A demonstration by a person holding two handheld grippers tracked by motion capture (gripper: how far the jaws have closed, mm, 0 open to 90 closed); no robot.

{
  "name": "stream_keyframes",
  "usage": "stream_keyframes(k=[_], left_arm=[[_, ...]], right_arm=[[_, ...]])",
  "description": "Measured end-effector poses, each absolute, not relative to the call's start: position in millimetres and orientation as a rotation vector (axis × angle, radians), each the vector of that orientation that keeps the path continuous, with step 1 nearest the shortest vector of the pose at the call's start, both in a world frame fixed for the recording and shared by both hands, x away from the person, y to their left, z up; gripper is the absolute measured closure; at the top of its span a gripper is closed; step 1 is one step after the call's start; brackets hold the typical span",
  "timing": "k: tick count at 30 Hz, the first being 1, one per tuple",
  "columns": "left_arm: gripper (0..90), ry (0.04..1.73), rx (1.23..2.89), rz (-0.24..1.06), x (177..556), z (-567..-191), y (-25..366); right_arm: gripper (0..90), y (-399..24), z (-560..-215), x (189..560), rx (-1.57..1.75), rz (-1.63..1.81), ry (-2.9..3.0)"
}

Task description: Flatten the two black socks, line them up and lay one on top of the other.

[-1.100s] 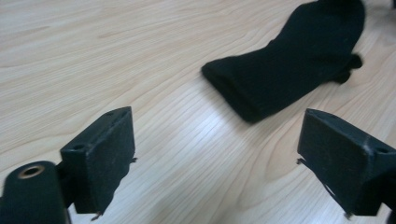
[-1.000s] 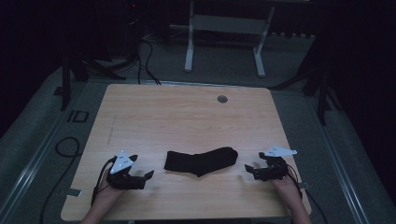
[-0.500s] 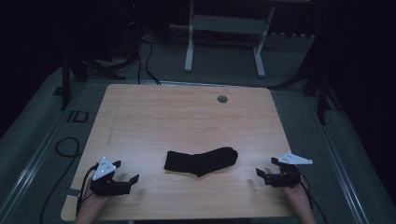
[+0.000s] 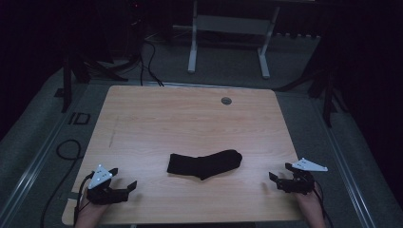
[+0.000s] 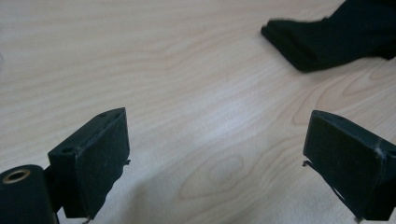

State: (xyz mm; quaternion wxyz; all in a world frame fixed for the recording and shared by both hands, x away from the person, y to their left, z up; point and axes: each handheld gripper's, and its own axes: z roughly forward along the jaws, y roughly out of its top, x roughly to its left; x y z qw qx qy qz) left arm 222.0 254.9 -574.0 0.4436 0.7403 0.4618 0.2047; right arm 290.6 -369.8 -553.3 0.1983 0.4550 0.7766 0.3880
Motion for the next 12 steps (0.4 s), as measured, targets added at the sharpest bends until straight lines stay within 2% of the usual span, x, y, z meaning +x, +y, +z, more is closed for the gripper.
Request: stream_keyframes(k=[12], left_arm=[[7.5,1.134,1.803,0.507,220.7,-569.4,256.3]], right_arm=[[13.1,-367.4,-554.6,291.6,1.255,1.058,2.181]])
